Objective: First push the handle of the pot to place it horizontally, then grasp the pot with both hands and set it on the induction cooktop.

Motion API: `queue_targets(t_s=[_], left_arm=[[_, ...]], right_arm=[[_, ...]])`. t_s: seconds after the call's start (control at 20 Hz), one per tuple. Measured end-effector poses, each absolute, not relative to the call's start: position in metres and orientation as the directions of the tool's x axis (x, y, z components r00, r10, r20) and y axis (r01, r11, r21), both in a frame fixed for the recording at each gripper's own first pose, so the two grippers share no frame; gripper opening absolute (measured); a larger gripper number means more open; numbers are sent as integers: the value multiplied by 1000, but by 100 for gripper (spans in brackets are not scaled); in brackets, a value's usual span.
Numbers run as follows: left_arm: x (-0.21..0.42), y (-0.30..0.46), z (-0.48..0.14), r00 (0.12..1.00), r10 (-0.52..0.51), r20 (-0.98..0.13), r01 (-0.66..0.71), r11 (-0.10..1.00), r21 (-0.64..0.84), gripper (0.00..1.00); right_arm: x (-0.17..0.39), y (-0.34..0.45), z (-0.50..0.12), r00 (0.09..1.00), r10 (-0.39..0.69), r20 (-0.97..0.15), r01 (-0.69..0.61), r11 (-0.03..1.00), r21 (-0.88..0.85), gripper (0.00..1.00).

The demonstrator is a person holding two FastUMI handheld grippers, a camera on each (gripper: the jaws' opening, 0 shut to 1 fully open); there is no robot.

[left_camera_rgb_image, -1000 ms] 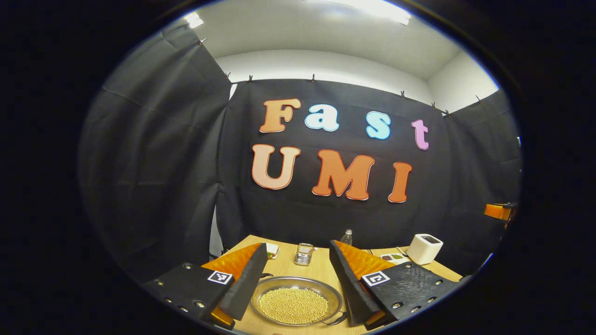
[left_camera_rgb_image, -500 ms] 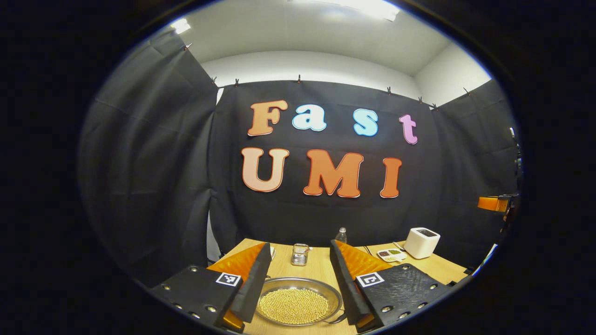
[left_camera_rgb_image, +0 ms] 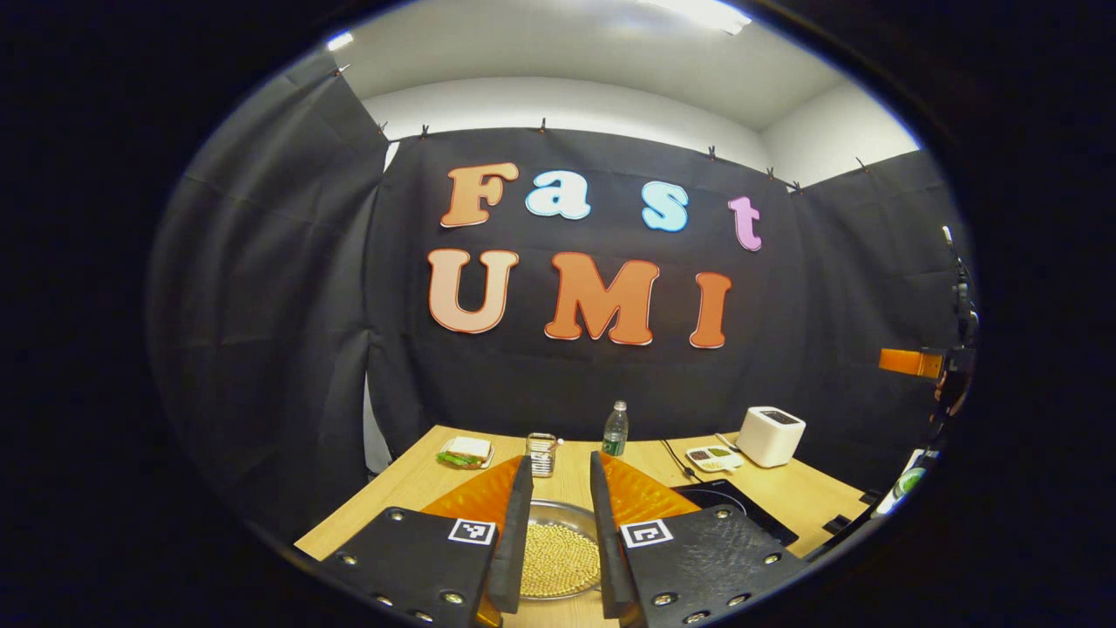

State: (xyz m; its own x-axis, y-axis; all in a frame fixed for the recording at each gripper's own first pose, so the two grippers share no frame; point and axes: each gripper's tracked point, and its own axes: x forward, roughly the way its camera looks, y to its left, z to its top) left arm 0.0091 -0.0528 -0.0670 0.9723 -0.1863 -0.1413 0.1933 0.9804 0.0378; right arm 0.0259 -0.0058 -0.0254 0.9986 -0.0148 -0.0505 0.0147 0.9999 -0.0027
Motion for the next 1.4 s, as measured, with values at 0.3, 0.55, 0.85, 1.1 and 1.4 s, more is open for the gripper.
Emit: queue_targets(t_s=[0.3, 0.55, 0.85, 1.1, 1.4], left_arm=[[7, -48, -117, 949, -189, -253, 193, 981, -8, 11], [-4, -46, -164, 914, -191, -359, 197, 980, -20, 2], [-29, -51, -228, 834, -199, -514, 232, 973, -1, 2], [-49, -61, -274, 764, -214, -609, 281, 960, 15, 2], [-60, -77, -319, 685, -243, -687, 332, 943, -3, 2]], right_arm=[[30, -9, -33, 998, -16, -66, 17, 1000, 13, 95], [32, -14, -38, 997, -25, -69, 26, 1000, 16, 95], [34, -19, -51, 996, -30, -89, 32, 999, 21, 95], [38, -23, -61, 994, -36, -106, 40, 999, 37, 100], [37, -29, -70, 991, -44, -127, 48, 998, 31, 95]])
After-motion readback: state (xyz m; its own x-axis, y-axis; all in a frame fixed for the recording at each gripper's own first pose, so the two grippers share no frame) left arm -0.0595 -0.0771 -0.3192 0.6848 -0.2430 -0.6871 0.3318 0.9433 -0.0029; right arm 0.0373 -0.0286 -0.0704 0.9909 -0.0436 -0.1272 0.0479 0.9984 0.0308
